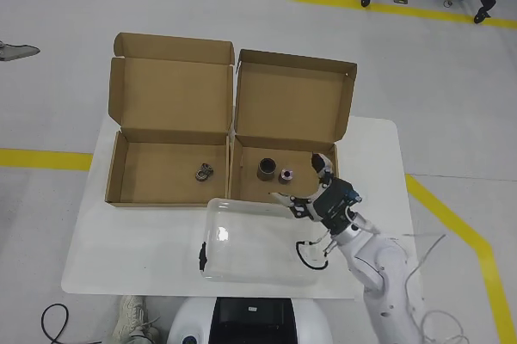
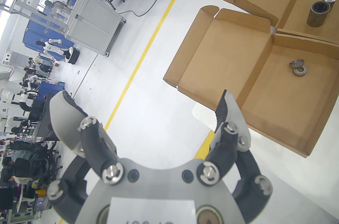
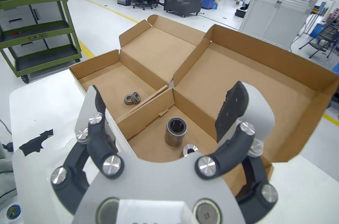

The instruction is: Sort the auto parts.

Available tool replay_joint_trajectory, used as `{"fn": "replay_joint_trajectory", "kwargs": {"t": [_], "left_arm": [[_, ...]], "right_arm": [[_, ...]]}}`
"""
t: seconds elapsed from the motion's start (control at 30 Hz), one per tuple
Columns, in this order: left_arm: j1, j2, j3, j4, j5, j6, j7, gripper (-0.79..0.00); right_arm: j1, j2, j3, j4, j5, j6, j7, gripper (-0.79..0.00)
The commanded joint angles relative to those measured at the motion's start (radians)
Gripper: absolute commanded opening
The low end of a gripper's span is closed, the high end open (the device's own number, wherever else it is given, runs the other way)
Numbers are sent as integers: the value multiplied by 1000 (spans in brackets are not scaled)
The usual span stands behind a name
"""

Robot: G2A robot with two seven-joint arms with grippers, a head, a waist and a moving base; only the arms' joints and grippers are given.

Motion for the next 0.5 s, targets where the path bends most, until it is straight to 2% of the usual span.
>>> {"fn": "replay_joint_trajectory", "kwargs": {"t": [0.0, 0.47], "left_arm": [[0, 0, 0, 0, 0, 0, 0, 0], [0, 0, 0, 0, 0, 0, 0, 0]], "right_arm": [[-48, 6, 28, -25, -2, 13, -15, 0], [-362, 32, 211, -176, 13, 149, -195, 0]]}}
